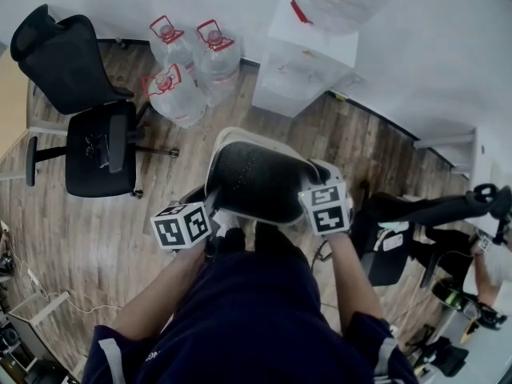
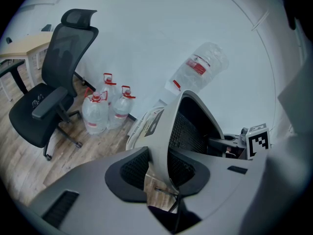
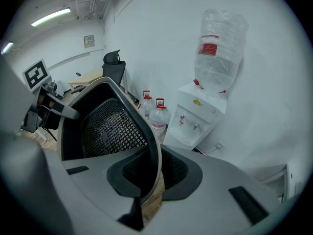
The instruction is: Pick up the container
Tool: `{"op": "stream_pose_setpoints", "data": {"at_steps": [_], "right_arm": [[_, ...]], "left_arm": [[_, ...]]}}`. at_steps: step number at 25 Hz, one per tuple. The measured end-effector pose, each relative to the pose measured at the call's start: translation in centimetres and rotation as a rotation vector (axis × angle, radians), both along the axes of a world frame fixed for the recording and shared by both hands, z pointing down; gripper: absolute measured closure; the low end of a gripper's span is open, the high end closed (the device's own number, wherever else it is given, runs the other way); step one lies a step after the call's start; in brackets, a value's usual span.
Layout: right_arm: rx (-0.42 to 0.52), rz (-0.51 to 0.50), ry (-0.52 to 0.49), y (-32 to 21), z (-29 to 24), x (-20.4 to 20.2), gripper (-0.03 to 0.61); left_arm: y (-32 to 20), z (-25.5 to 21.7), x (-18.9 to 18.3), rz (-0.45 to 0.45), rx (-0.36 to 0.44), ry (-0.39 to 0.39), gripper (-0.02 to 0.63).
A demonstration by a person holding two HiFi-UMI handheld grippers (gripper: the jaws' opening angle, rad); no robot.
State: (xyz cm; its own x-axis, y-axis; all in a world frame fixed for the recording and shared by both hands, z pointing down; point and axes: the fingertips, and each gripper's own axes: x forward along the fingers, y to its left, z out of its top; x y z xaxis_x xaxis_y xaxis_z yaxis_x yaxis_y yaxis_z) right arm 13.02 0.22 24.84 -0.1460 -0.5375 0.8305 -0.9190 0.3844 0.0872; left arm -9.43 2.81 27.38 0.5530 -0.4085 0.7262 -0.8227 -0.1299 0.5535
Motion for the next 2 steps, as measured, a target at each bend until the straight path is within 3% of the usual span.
{"op": "stream_pose_setpoints", "data": {"at_steps": [2], "right_arm": [[0.005, -0.003, 0.002, -0.08, 0.02, -0.03, 0.525]], "left_arm": [[0.0, 0.06, -0.02, 0.001, 0.001, -0.001, 0.492]]}}
